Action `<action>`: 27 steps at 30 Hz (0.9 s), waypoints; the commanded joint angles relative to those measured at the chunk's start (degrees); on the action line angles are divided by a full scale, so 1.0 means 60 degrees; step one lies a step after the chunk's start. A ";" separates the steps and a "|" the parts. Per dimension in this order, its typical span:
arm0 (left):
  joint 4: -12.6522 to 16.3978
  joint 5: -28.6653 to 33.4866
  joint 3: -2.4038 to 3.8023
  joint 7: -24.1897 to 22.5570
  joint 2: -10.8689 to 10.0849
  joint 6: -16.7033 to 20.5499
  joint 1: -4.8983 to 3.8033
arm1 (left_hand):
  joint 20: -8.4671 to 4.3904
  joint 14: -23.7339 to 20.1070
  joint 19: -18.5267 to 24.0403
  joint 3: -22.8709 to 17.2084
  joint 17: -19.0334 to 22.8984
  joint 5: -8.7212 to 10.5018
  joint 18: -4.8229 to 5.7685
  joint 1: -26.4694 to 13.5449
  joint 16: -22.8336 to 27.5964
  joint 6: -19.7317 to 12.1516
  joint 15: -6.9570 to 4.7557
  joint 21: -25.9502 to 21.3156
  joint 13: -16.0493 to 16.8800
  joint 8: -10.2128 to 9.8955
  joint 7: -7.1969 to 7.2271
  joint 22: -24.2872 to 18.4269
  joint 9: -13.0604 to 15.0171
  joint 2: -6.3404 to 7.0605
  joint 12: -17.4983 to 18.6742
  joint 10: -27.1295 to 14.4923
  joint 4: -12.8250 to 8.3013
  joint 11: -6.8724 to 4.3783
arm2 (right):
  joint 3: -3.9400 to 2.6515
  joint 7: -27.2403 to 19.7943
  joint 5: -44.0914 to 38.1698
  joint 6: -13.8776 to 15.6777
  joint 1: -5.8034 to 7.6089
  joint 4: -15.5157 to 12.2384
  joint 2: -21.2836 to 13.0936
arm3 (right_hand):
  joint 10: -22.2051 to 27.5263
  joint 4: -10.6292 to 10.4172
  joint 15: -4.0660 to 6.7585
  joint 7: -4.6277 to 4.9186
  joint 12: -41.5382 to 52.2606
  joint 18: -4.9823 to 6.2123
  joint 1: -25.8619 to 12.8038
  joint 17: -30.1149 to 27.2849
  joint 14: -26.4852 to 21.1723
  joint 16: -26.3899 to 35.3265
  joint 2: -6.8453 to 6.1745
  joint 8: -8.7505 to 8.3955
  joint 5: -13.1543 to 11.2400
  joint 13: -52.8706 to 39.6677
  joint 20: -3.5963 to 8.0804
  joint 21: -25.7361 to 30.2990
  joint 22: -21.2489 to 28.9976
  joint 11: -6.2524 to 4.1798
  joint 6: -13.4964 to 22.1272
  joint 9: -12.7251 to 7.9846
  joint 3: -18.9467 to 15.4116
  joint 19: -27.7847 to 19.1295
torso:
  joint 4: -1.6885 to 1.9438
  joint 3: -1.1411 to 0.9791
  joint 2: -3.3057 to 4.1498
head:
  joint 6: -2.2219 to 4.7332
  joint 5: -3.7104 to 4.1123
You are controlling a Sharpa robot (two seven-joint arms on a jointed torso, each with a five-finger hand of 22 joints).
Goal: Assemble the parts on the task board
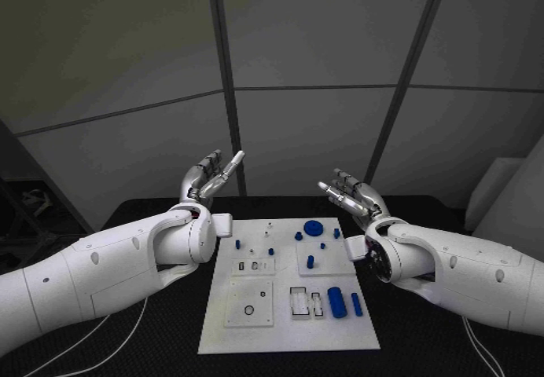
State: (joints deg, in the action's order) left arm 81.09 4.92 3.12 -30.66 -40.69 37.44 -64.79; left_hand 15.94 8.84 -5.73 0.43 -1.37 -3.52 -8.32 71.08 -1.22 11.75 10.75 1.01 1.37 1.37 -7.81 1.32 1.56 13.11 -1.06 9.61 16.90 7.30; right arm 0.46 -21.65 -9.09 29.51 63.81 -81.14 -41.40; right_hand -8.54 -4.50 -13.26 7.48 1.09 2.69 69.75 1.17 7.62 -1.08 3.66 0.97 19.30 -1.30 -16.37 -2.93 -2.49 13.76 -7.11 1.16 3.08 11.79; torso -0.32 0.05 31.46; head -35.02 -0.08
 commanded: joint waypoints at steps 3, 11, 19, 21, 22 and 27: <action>-0.0001 0.0126 0.0010 -0.0277 0.0011 -0.0349 -0.0015 | 0.0123 0.0494 -0.0135 -0.0027 -0.0069 -0.0053 -0.0175 0.0259 -0.0122 0.0209 0.0128 0.0121 0.0032 0.0065 -0.0386 0.0043 0.0031 0.0007 -0.0085 0.0239 0.0057 0.0144 | 0.0005 0.0568 -0.0880 -0.1229 0.0064 0.0124 0.0047 | -0.2901 0.0828 -0.0188 0.1537 0.0602 0.0514 0.1312 0.0306 0.2971 -0.0660 -0.0070 0.0539 0.0123 -0.0301 -0.0073 -0.0809 -0.0402 0.0228 -0.2292 0.0298 0.0299 0.1581 | -0.0001 0.0001 0.0002 | 0.0001 0.0000; 0.0059 0.0074 0.0002 -0.0213 -0.0413 -0.0664 -0.0017 | 0.0156 0.3619 -0.2526 -0.0709 -0.0397 0.0045 0.0101 0.1188 -0.0936 0.2739 0.0376 0.1081 0.0366 0.0633 -0.1086 0.0568 0.0325 -0.0771 -0.0799 0.3586 -0.0021 0.1059 | 0.0002 0.0374 -0.4537 -0.0166 0.0209 0.0610 -0.0084 | -0.7176 0.1528 0.0390 0.1161 0.1198 0.1143 0.1787 0.0397 0.6955 -0.1284 -0.0265 0.1281 0.0171 -0.0362 -0.0063 -0.1862 -0.0815 -0.0309 -0.6584 0.0558 0.0966 0.3689 | -0.0038 -0.0013 0.0123 | -0.0180 0.0065; 0.0376 -0.0599 -0.0001 0.0002 -0.0810 -0.1066 -0.0016 | -0.0042 0.7575 -0.6185 -0.1039 -0.0708 0.0086 -0.0392 0.2042 -0.1983 0.6433 -0.0336 0.2629 0.0505 0.1409 -0.0875 0.1207 0.0594 -0.1421 -0.1747 0.7576 -0.0836 0.0527 | 0.0001 0.0930 -0.6604 -0.0727 0.0494 0.0943 -0.0043 | -0.8573 0.1671 0.0815 0.0829 0.0839 0.1316 0.1535 0.0449 0.8454 -0.1248 -0.0741 0.1139 -0.0017 -0.0366 0.0119 -0.2500 -0.0973 -0.0656 -0.7832 0.0450 0.2022 0.4792 | -0.0050 -0.0038 0.0312 | -0.0138 0.0098; 0.0519 -0.0808 -0.0002 0.0100 -0.0944 -0.1186 -0.0016 | -0.0189 0.8127 -0.6672 -0.1061 -0.0788 0.0081 -0.0399 0.2106 -0.2106 0.6799 -0.0494 0.2831 0.0490 0.1450 -0.0803 0.1277 0.0581 -0.1496 -0.1790 0.8018 -0.0998 0.0404 | 0.0001 0.1201 -0.7228 -0.0997 0.0589 0.1000 -0.0032 | -0.8818 0.1685 0.0917 0.0774 0.0766 0.1336 0.1474 0.0483 0.8799 -0.1278 -0.0881 0.1118 -0.0028 -0.0378 0.0212 -0.2635 -0.1007 -0.0758 -0.8013 0.0459 0.2211 0.5032 | -0.0043 -0.0040 0.0362 | -0.0117 0.0112; 0.0605 -0.0902 -0.0002 0.0152 -0.1021 -0.1250 -0.0016 | -0.0259 0.8319 -0.6877 -0.1062 -0.0816 0.0078 -0.0393 0.2114 -0.2110 0.6940 -0.0555 0.2905 0.0468 0.1435 -0.0767 0.1300 0.0557 -0.1521 -0.1765 0.8194 -0.1070 0.0357 | 0.0001 0.1358 -0.7563 -0.1144 0.0636 0.1022 -0.0026 | -0.8939 0.1688 0.0969 0.0735 0.0740 0.1335 0.1445 0.0500 0.8959 -0.1295 -0.0941 0.1117 -0.0029 -0.0381 0.0257 -0.2700 -0.1025 -0.0798 -0.8104 0.0465 0.2291 0.5143 | -0.0034 -0.0038 0.0405 | -0.0101 0.0123; 0.1129 -0.1262 -0.0001 0.0356 -0.1421 -0.1536 -0.0016 | -0.0509 0.8970 -0.7625 -0.1054 -0.0969 0.0090 -0.0377 0.2100 -0.2080 0.7390 -0.0756 0.3165 0.0404 0.1305 -0.0655 0.1383 0.0434 -0.1566 -0.1533 0.8769 -0.1309 0.0206 | 0.0001 0.2133 -0.9216 -0.1775 0.0887 0.1122 0.0029 | -0.9508 0.1767 0.1329 0.0550 0.0654 0.1334 0.1387 0.0691 1.0025 -0.1569 -0.1266 0.1091 0.0038 -0.0401 0.0640 -0.3267 -0.1250 -0.1016 -0.8439 0.0489 0.2532 0.5982 | 0.0030 -0.0008 0.0571 | -0.0065 0.0183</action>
State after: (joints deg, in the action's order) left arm 87.17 0.97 3.06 -29.68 -48.96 31.36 -64.79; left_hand 12.97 62.41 -51.17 -5.83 -7.11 -3.19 -10.99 83.55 -13.77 55.82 6.29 19.75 3.83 9.44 -11.74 9.56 4.26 4.06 -10.51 61.90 9.30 8.58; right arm 0.50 -13.44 -53.55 23.25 68.82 -74.45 -41.34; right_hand -59.68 5.35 -7.84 12.19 5.96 9.39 78.54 4.24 59.11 -8.97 -1.26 7.49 19.60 -3.53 -14.81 -18.48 -8.53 9.45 -53.18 3.93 15.32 41.27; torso -0.47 -0.12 34.09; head -35.47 0.86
